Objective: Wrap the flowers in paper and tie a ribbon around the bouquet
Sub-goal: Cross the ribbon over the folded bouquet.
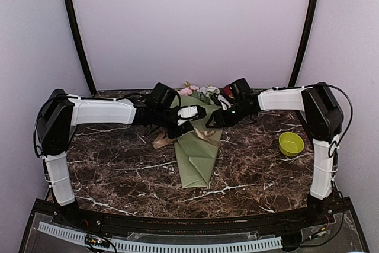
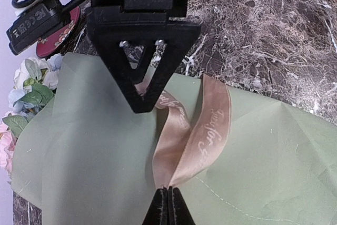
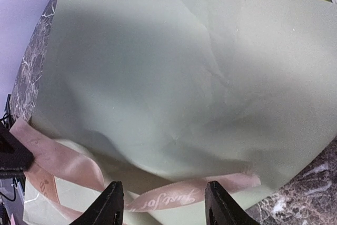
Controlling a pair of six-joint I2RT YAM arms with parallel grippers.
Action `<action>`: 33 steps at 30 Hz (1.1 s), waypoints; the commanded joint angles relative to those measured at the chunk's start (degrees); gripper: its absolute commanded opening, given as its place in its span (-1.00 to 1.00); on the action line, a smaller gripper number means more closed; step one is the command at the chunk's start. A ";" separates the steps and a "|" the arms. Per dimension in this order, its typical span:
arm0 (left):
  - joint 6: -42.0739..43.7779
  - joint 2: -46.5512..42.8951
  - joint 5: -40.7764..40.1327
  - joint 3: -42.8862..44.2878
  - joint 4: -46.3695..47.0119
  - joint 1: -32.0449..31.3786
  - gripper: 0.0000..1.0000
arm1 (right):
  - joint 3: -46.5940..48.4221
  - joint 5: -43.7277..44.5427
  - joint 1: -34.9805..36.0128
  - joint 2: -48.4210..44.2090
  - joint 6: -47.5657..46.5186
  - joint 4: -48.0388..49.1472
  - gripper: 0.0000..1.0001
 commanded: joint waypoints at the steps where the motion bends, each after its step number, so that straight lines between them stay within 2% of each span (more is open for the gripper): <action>1: -1.13 -3.88 1.77 -0.99 1.54 0.22 -1.00 | 3.34 1.64 0.52 3.63 2.43 0.58 0.03; 3: -1.34 -4.21 1.82 -1.22 1.96 0.22 -1.00 | 3.95 1.79 0.78 4.55 2.74 0.34 -0.17; 6: -2.34 -5.06 2.26 -2.02 3.72 0.22 -1.00 | 3.95 0.64 1.85 5.02 1.80 -0.64 -0.59; 8: -3.10 -5.83 3.41 -3.10 5.60 0.29 -1.00 | 3.25 -2.44 2.56 4.79 0.59 -1.05 -0.78; 11: -4.12 -6.55 4.32 -4.50 7.87 0.47 -1.00 | 2.36 -11.47 3.40 4.41 -2.09 -2.58 -0.92; 17: -5.19 -6.38 5.15 -5.33 8.81 0.48 -1.00 | 1.86 -18.92 4.88 3.92 -10.14 -10.07 -1.00; 23: -5.96 -5.84 5.62 -5.83 9.69 0.48 -1.00 | 4.81 -18.91 4.75 5.40 -15.77 -18.70 -0.91; 27: -6.10 -4.97 5.40 -5.88 9.52 0.49 -1.00 | 4.62 -16.32 3.41 4.38 -11.38 -15.06 -0.76; 33: -6.61 -2.64 4.74 -5.38 9.79 0.48 -1.00 | 5.34 -12.34 0.87 4.68 -4.88 -10.74 -0.65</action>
